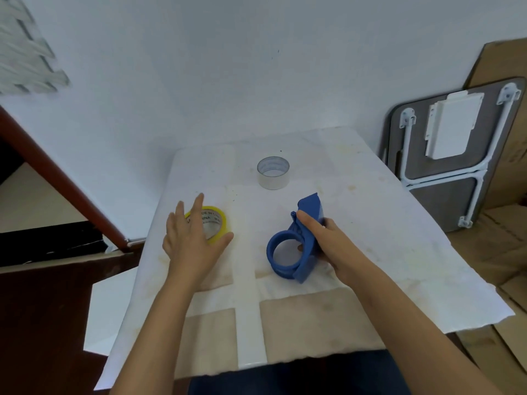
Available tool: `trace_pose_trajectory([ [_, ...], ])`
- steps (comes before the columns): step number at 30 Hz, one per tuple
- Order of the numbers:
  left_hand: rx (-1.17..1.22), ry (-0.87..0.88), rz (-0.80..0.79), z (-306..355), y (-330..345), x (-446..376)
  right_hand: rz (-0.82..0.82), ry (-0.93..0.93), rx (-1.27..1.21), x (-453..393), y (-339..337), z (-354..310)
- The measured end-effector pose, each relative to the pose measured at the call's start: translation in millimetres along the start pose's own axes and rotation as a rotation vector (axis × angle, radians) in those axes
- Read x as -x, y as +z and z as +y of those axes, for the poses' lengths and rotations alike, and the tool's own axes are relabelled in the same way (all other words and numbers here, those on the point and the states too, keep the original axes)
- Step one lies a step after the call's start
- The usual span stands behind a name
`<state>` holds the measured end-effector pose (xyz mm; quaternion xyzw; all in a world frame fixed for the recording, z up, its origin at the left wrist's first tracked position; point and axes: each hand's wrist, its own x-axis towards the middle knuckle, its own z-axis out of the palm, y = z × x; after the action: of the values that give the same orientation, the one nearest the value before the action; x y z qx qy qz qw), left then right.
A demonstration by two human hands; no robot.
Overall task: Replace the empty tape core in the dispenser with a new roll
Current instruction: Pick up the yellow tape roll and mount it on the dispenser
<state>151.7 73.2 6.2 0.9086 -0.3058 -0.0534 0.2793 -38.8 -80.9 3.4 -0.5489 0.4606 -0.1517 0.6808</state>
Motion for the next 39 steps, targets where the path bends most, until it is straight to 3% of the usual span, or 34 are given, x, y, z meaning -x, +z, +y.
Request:
trace_pose_trajectory([
  [5, 0.139, -0.082, -0.107, -17, 7, -15, -0.003, 0.003, 0.042, -2, -3, 1],
  [12, 0.463, 0.025, -0.131, -6, 4, 5, -0.041, 0.012, 0.021, -5, -8, 3],
  [20, 1.191, -0.062, -0.459, 40, 0, 28, -0.08, 0.04, -0.129, -4, -17, 0],
  [23, 1.356, -0.106, -0.605, 48, 6, 32, -0.082, 0.046, -0.142, -1, -18, -1],
  [30, 1.363, -0.18, -0.682, 61, 19, 39, -0.054, 0.029, -0.174, 2, -25, -2],
  [39, 1.305, -0.176, -0.523, 73, 20, 39, -0.041, -0.007, -0.244, 4, -26, -2],
])
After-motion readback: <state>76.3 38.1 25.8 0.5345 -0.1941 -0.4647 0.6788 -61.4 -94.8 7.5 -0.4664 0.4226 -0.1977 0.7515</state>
